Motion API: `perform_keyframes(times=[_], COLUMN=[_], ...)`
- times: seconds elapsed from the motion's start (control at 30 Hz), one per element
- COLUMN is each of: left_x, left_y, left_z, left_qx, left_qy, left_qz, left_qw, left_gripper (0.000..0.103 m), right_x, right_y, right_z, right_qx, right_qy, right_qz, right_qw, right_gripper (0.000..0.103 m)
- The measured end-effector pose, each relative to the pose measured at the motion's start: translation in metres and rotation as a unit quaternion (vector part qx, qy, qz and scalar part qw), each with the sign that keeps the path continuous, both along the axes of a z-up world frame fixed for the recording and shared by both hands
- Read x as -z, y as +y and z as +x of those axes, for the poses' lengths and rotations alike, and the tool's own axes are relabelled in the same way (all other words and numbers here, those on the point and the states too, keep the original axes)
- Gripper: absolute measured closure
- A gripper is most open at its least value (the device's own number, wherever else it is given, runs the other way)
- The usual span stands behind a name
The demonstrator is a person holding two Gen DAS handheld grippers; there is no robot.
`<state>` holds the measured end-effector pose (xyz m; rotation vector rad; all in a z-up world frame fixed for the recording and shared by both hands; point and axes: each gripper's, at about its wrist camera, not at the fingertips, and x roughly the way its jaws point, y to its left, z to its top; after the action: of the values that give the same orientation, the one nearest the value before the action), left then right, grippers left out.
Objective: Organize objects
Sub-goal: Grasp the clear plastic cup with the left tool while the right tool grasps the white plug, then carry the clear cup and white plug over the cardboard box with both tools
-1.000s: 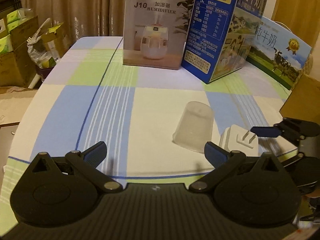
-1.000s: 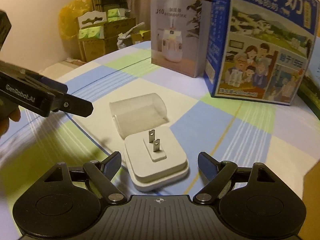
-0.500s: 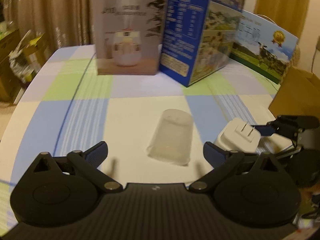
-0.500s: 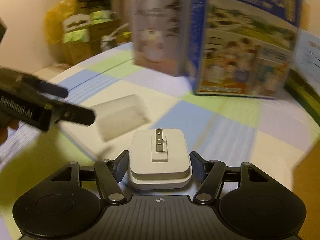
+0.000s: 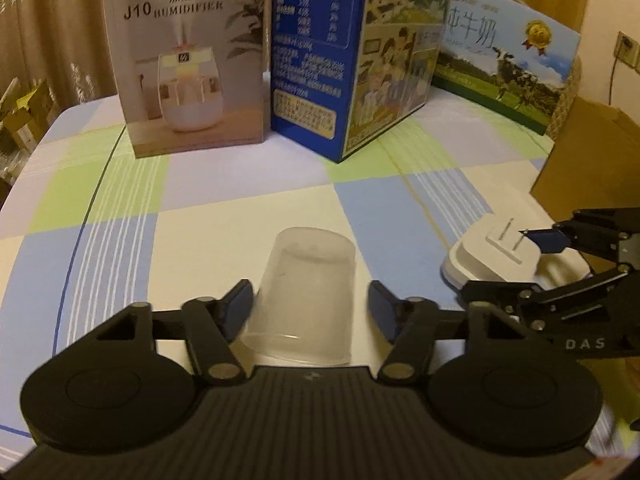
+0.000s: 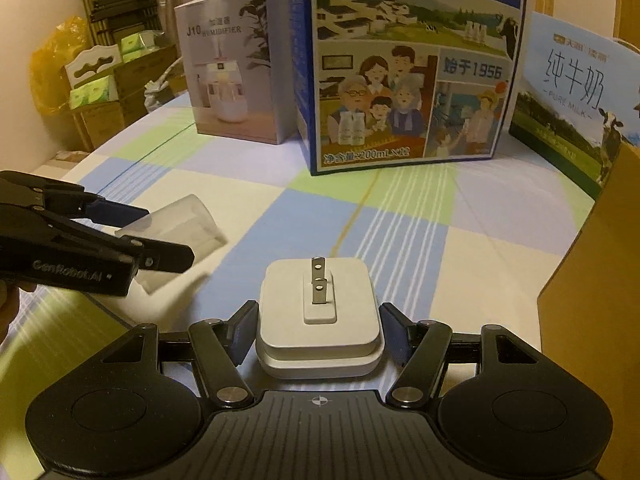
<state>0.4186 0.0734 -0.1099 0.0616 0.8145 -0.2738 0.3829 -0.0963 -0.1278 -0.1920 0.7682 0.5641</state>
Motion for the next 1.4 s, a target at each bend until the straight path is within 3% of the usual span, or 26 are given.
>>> perform_keyframes(times=[0.37,0.67,0.9,1.4], left_x=[-0.001,-0.008,-0.032,-0.094], left_y=[0.0,0.004,-0.002,-0.022], left_z=[-0.005,-0.037,-0.085,-0.222], left_qx=[-0.015,-0.055,-0.089,-0.139], left_qy=[0.033,0.053,0.042,0.032], left_qz=[-0.009,-0.03,-0.047,-0.105], left_qw=[0.9993,0.9966,0.9941,0.9842], left_gripper=[0.056,0.056,0.056,0.056], right_x=[-0.004,-0.018,-0.04,-0.101], right_y=[0.002,-0.001,-0.01,-0.059], right_z=[-0.004,-0.027,-0.062,-0.198], right_qx=[0.001,0.007,0.027,0.077], right_qy=[0.01,0.022,0.028,0.029], right_qz=[0.004,0.01,0.019,0.047], right_qw=[1.0,1.0,0.999,0.996], right_gripper=[0.041,0.041,0.041,0.041])
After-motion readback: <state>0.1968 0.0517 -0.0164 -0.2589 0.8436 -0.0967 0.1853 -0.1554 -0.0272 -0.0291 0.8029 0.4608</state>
